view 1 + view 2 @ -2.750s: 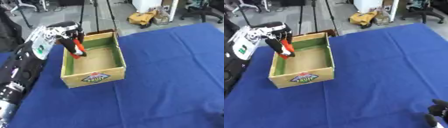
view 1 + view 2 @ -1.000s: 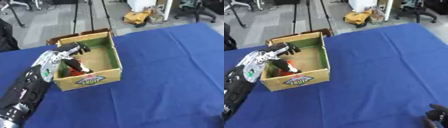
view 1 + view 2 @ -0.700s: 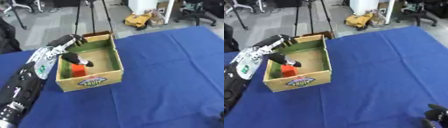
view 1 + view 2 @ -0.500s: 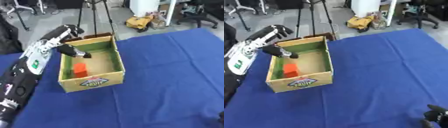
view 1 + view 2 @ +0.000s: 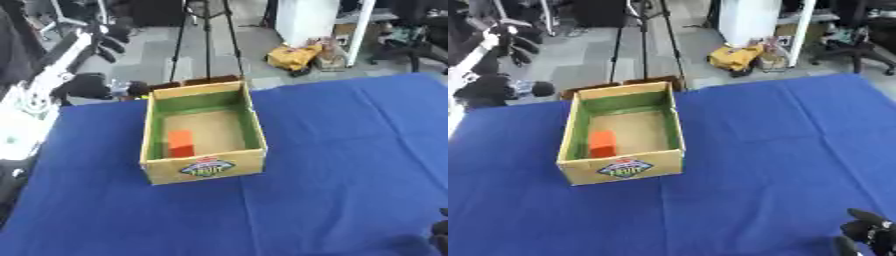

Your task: Pick up objects on the table and place them in the box.

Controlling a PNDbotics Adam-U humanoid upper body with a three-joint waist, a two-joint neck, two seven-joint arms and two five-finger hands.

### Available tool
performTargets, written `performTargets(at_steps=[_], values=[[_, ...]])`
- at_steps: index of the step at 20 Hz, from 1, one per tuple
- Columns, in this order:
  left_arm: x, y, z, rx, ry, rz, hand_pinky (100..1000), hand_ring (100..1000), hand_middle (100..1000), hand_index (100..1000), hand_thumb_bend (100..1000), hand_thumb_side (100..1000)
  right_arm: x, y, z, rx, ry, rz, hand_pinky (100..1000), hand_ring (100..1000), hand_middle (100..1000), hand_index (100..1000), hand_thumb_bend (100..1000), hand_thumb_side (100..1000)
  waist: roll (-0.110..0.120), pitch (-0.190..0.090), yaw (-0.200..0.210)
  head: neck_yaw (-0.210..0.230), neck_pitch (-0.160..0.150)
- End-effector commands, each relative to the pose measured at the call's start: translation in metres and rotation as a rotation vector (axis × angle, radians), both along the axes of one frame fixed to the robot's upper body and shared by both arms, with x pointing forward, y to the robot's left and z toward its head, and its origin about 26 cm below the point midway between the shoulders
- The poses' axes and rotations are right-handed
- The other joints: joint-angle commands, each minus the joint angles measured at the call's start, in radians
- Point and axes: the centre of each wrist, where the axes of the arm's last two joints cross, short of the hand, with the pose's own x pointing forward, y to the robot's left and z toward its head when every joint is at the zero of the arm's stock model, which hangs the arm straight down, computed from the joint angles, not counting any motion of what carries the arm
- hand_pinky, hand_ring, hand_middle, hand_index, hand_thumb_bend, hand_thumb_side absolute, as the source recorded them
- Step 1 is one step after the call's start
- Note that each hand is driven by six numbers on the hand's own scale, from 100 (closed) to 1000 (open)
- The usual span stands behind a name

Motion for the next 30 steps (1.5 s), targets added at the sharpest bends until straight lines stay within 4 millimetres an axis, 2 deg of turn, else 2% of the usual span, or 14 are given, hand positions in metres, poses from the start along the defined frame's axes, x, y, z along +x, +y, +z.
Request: performTargets(at_steps=[1,4,7,10,18,24,30], values=[[-0.025,0.024,0.012,-0.16,-0.059,-0.011,635,715,715,863,1000,567,0.0,-0.006,0.008,-0.012,-0.02,-0.007,782,554,580,798,546,453,-0.008,-0.024,0.014,-0.015,0.005],[-0.044,0.043,-0.007,-0.284,-0.046,0.011,629,716,718,872,1000,585,-0.001,-0.007,0.007,-0.014,-0.015,-0.011,783,555,580,799,545,452,-0.013,-0.028,0.037,-0.021,0.008],[-0.061,0.059,-0.025,-0.339,-0.043,0.062,625,718,720,873,1000,642,-0.002,-0.008,0.006,-0.015,-0.015,-0.014,783,555,580,799,542,452,-0.018,-0.03,0.063,-0.022,0.017],[-0.072,0.064,-0.039,-0.385,-0.048,0.092,619,715,718,872,1000,658,-0.002,-0.008,0.007,-0.015,-0.016,-0.015,783,556,580,799,541,451,-0.022,-0.031,0.085,-0.022,0.023],[-0.09,0.065,-0.073,-0.49,-0.046,0.138,612,713,717,876,1000,701,-0.001,-0.008,0.01,-0.018,-0.023,-0.004,784,557,579,800,534,450,-0.038,-0.03,0.117,-0.019,0.035],[-0.095,0.062,-0.091,-0.541,-0.028,0.159,609,712,716,881,1000,742,0.0,-0.008,0.012,-0.017,-0.033,-0.003,784,558,579,800,530,449,-0.044,-0.023,0.106,-0.024,0.037],[-0.094,0.059,-0.097,-0.561,-0.021,0.156,608,711,715,882,1000,744,0.0,-0.008,0.013,-0.016,-0.038,-0.003,784,558,579,800,529,448,-0.045,-0.022,0.094,-0.024,0.038]])
